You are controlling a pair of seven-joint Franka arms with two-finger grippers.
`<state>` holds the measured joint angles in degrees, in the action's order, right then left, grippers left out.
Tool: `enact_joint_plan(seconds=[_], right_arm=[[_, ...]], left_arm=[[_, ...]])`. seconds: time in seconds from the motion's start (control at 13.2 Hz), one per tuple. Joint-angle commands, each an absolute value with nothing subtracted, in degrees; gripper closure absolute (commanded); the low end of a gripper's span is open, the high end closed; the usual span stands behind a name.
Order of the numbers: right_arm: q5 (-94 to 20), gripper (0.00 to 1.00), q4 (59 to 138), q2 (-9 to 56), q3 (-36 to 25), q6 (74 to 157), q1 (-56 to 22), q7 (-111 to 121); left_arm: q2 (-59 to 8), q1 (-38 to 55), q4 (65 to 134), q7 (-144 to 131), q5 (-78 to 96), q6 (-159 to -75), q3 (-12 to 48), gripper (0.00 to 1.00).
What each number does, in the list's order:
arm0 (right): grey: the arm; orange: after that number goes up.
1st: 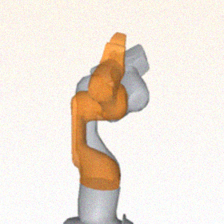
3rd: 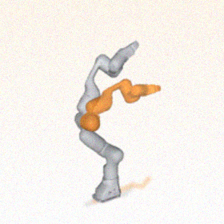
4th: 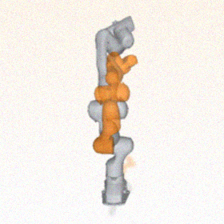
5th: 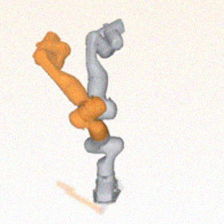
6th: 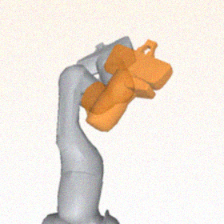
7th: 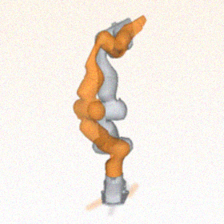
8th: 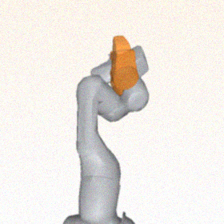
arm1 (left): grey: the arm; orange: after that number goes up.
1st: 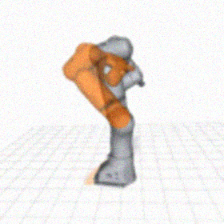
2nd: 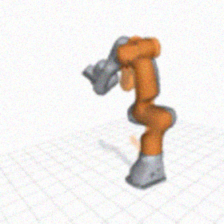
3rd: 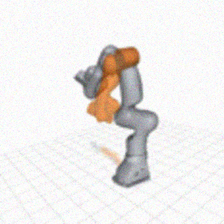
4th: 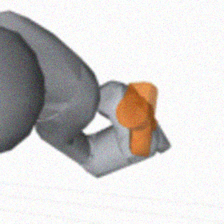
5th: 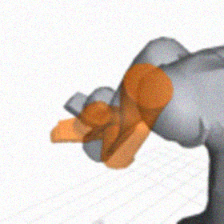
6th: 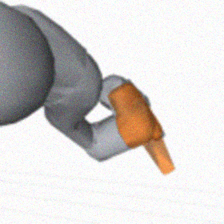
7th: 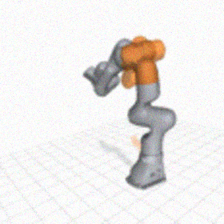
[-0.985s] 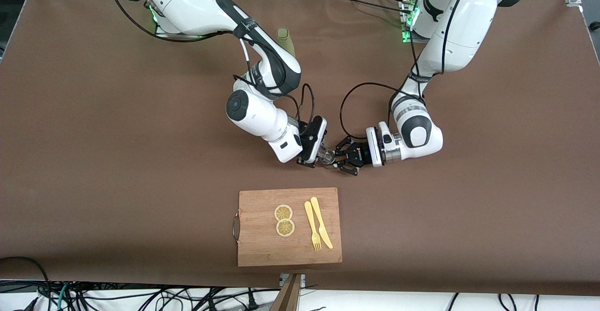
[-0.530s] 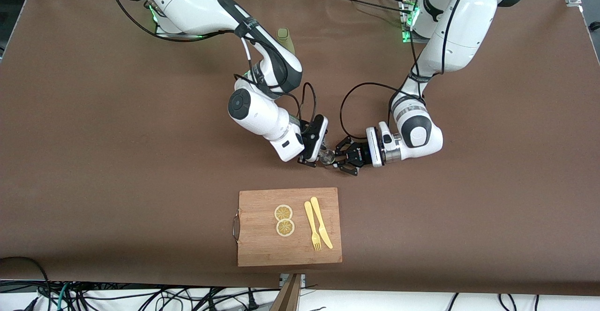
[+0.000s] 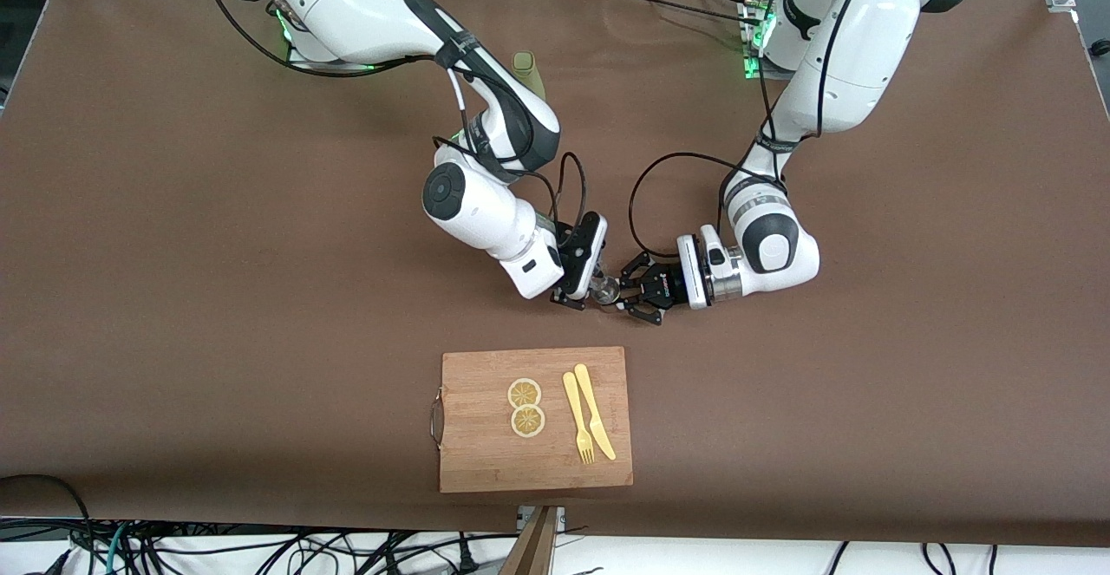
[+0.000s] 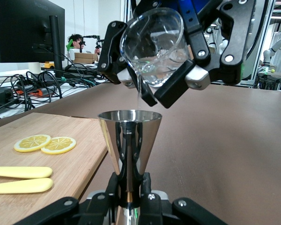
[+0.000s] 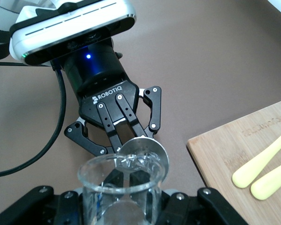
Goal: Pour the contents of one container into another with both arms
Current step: 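Tilt the beaker with the right gripper, pouring liquid into the jigger, then tilt the beaker upright and draw both grippers apart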
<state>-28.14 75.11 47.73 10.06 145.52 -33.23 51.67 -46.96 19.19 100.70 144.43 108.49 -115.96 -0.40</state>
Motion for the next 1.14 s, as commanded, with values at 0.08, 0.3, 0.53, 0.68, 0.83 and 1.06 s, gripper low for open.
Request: enact_joint_plan(seconds=[0.08, 0.3, 0.53, 0.68, 0.83, 1.06], right_arm=[[-28.91, 1.0, 73.3, 48.25, 9.93, 145.81, -33.49, 50.45], [-31.9, 1.0, 73.3, 47.81, 9.93, 145.72, -32.88, 50.8], [-35.41, 1.0, 73.39, 46.32, 9.93, 145.55, -32.61, 51.15], [-37.6, 1.0, 73.65, 45.36, 9.93, 145.11, -31.74, 53.07], [-43.73, 1.0, 73.92, 44.04, 9.93, 140.48, -29.37, 59.64], [-53.41, 1.0, 74.0, 42.1, 9.67, 129.51, -24.45, 72.56]], left_arm=[[-44.74, 19.69, 102.74, 145.37, 109.95, -117.42, -0.35, 1.0], [-44.74, 19.69, 102.74, 145.37, 110.04, -117.42, -0.35, 1.0], [-44.74, 19.69, 102.74, 145.37, 109.95, -117.42, -0.35, 1.0], [-44.65, 19.6, 102.74, 145.37, 109.95, -117.25, -0.35, 1.0], [-44.65, 19.51, 102.74, 145.37, 109.86, -117.16, -0.35, 1.0], [-44.65, 18.9, 102.74, 145.37, 109.52, -116.9, -0.35, 1.0]])
